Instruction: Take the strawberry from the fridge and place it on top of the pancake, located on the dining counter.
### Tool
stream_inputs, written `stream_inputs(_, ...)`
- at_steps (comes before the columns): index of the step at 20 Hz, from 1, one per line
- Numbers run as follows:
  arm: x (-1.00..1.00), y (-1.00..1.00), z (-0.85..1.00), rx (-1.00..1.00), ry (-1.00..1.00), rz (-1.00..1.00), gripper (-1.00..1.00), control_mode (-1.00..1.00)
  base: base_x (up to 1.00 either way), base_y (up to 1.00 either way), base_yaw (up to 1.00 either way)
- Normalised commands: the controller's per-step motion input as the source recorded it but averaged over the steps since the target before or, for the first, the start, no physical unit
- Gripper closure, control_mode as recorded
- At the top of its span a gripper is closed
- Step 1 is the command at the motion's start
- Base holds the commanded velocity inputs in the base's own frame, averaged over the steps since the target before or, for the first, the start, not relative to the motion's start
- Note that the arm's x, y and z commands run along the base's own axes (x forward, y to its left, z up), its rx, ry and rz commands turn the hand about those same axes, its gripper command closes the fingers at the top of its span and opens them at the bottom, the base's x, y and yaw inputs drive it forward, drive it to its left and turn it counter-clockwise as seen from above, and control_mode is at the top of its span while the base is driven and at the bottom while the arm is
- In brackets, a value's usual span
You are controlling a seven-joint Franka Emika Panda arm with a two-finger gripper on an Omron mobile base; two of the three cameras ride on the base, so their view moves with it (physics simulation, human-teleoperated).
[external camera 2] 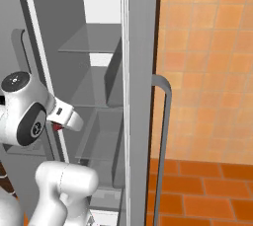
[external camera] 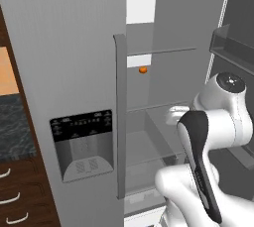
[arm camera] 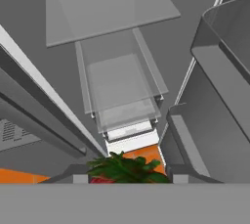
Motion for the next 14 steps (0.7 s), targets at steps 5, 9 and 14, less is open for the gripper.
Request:
stream_inputs(5,-0.11,0.02,0.00,0.00,-0.01,0.00,1.00,1.00,-0.51,0.26,-0.03)
stream_inputs(9,0.00,0.00,0.00,0.00,0.00,0.00,1.00,1.00,-0.85,0.78,-0.46)
stream_inputs(14,0.00,0.00,0.00,0.00,0.00,0.00,1.00,1.00,-0.70,0.14,-0.81)
